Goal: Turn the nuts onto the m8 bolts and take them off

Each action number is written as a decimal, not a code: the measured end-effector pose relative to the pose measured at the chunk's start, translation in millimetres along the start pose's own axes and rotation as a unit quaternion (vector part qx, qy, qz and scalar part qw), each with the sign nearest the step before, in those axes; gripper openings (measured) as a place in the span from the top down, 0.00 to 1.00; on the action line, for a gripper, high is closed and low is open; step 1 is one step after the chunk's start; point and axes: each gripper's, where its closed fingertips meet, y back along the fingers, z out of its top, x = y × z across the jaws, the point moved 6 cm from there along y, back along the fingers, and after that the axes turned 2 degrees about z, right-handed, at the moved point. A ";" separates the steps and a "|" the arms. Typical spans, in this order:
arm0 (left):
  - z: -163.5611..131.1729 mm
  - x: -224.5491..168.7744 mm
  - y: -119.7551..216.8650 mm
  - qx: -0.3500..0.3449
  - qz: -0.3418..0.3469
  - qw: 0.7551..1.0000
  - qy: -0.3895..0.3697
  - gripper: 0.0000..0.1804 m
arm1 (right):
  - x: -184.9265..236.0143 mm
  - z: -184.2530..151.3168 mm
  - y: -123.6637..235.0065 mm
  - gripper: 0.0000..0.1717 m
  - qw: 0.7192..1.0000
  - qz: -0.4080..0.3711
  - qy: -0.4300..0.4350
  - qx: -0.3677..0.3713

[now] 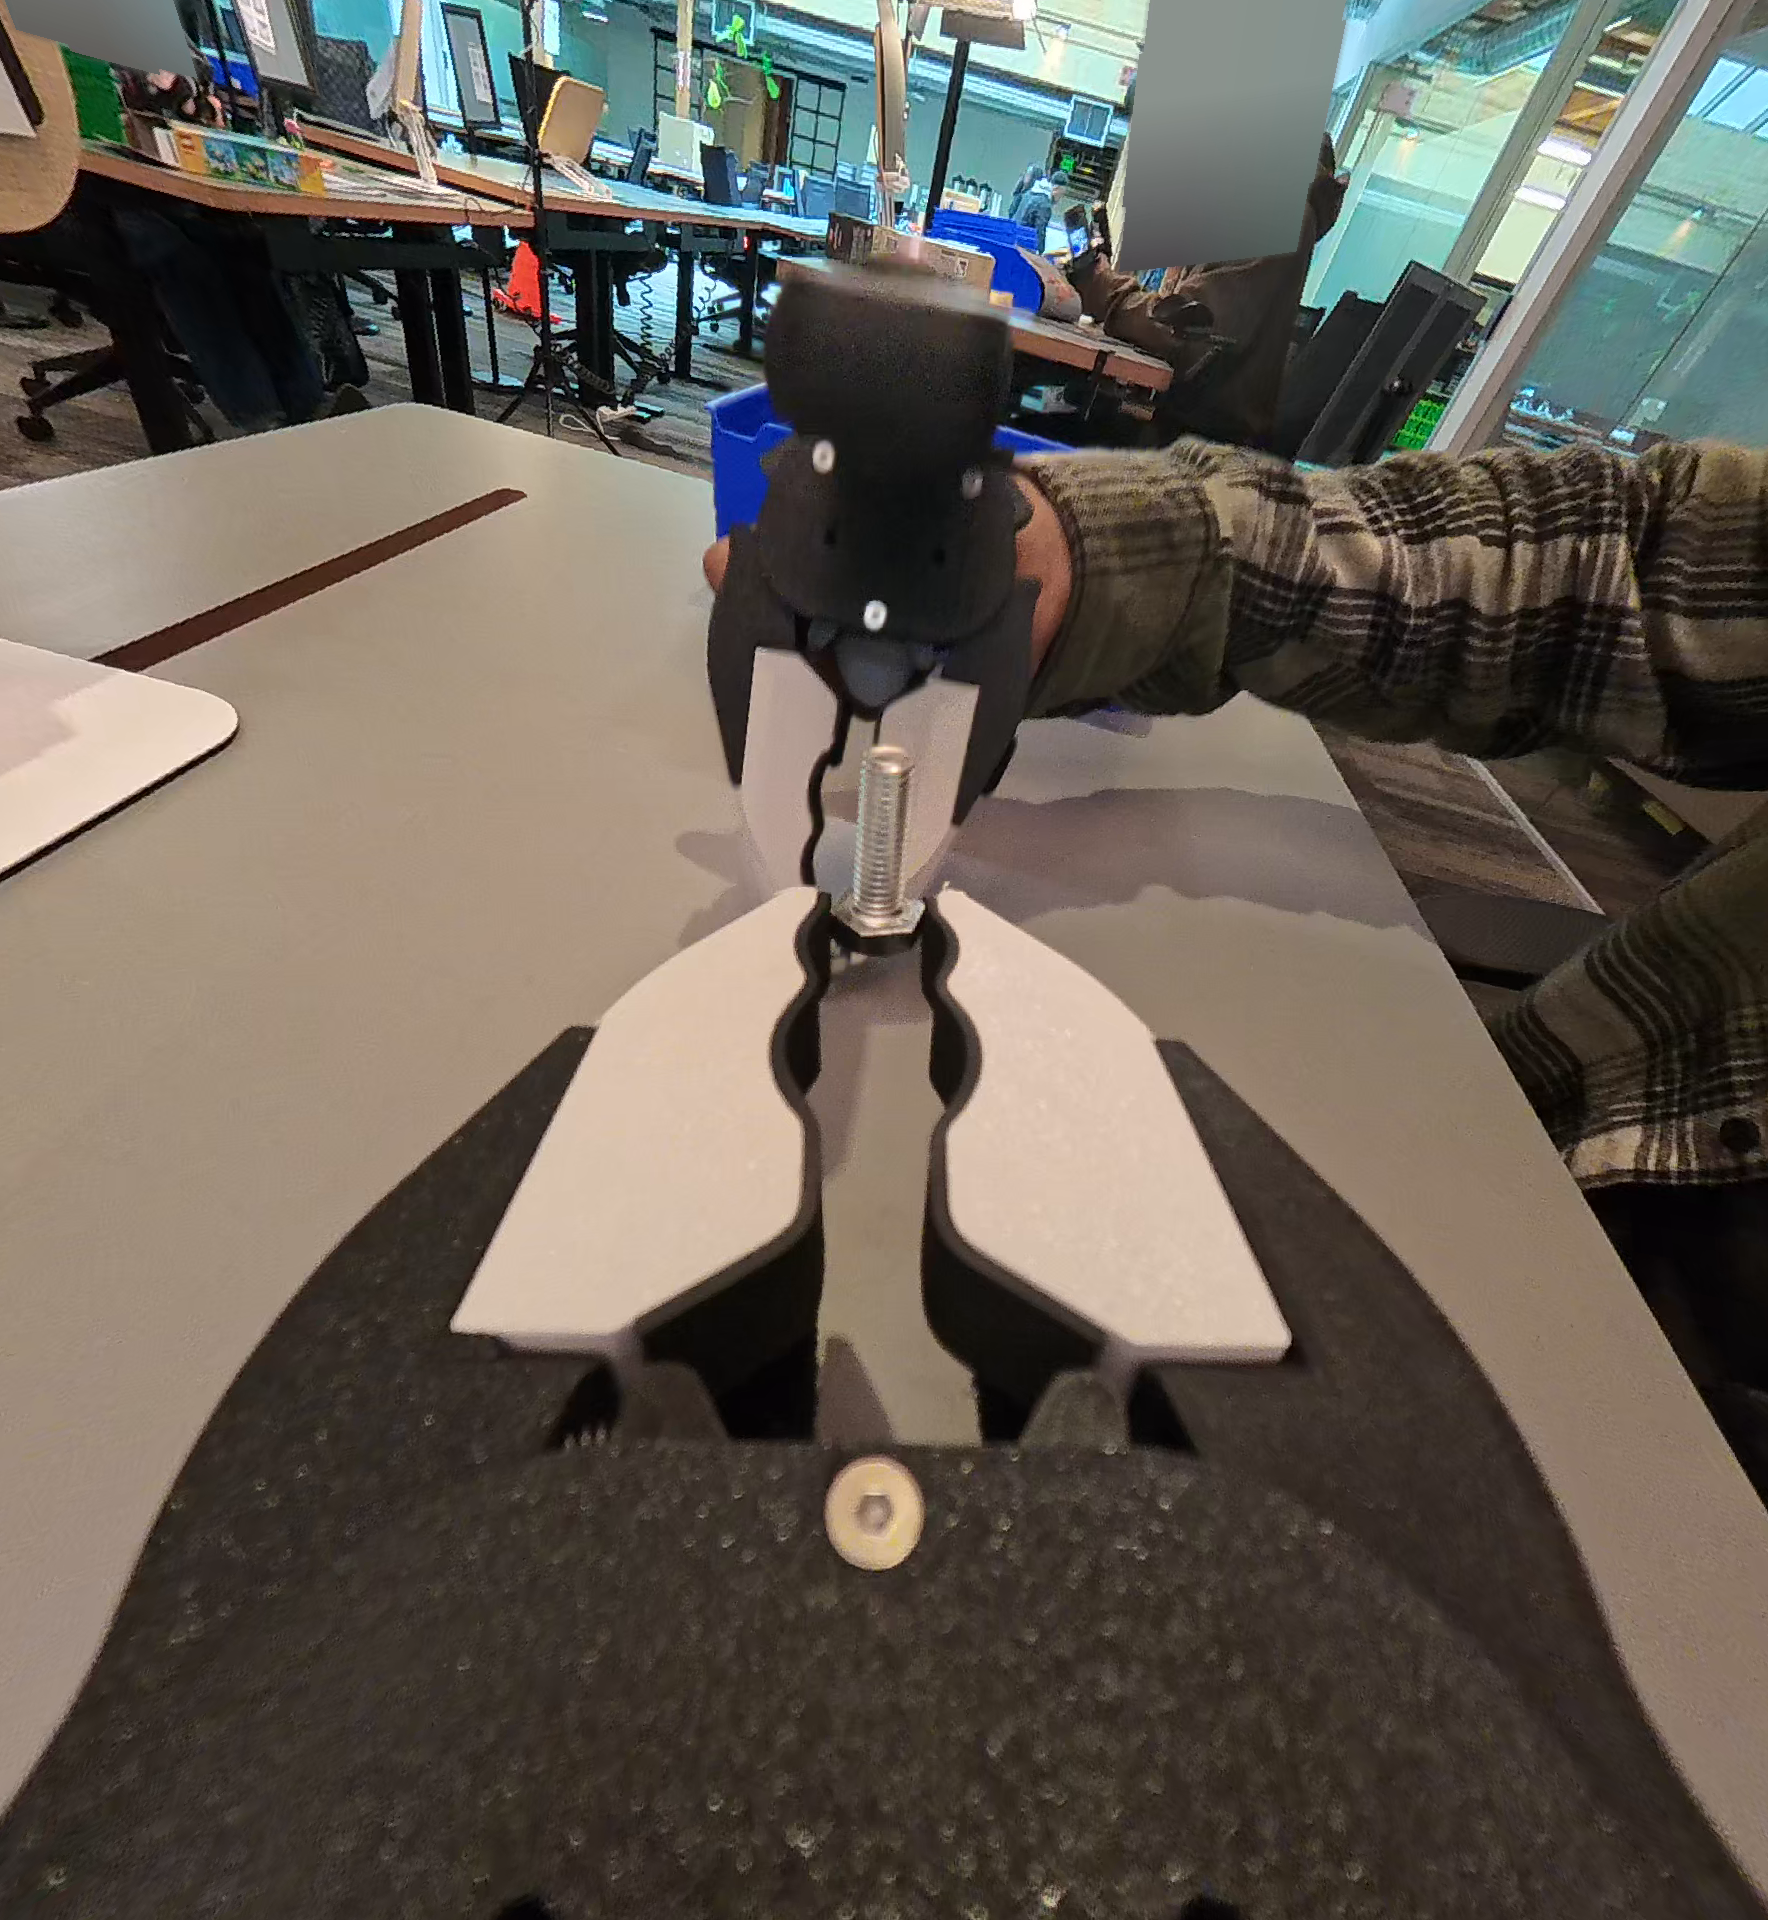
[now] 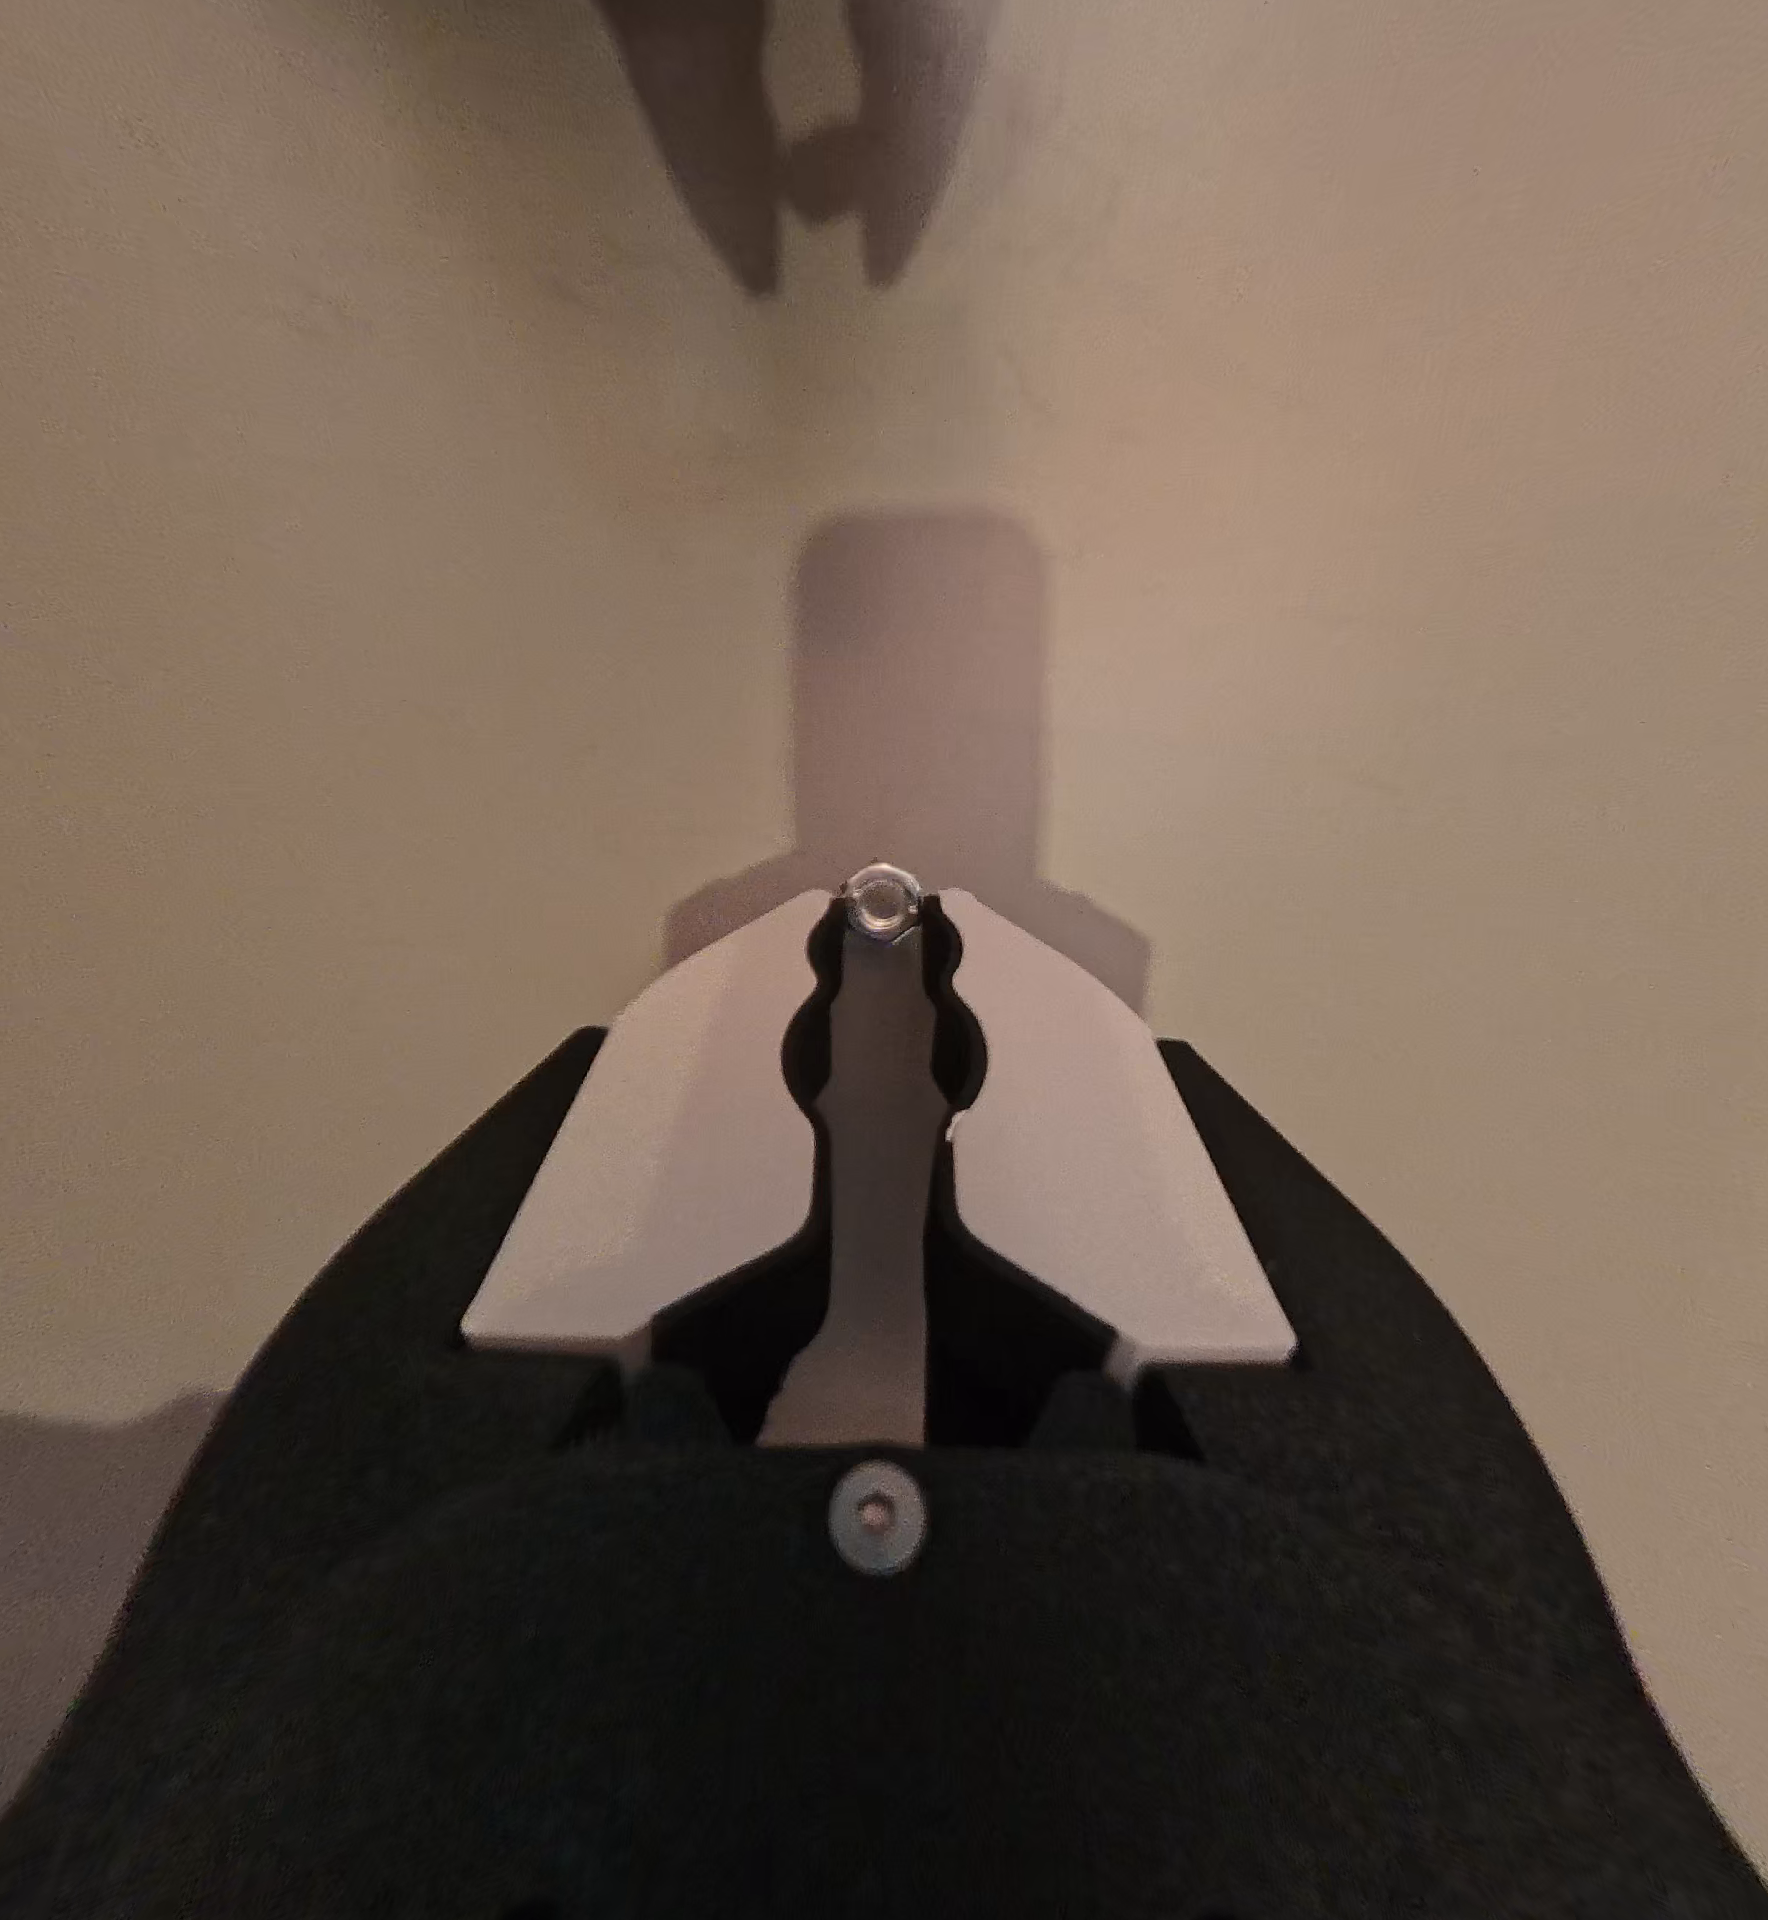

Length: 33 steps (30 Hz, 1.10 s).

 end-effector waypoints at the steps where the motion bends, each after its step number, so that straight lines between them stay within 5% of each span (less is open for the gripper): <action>1: -0.2 -0.4 -0.6 0.002 0.002 1.000 -0.003 0.91 | 2.1 7.3 10.2 0.92 1.000 0.003 0.001 -0.016; 7: -1.1 -7.1 -7.4 0.016 0.004 0.999 -0.028 0.91 | 26.2 77.4 79.5 0.92 0.994 0.028 0.080 -0.062; 12: -2.2 -12.0 -12.8 0.032 0.007 0.998 -0.045 0.91 | 31.1 112.1 89.4 0.92 0.991 0.043 0.124 -0.024; 33: 2.0 -13.5 -13.7 0.024 0.027 0.998 -0.052 0.91 | 23.7 128.9 71.8 0.92 0.990 0.045 0.130 0.034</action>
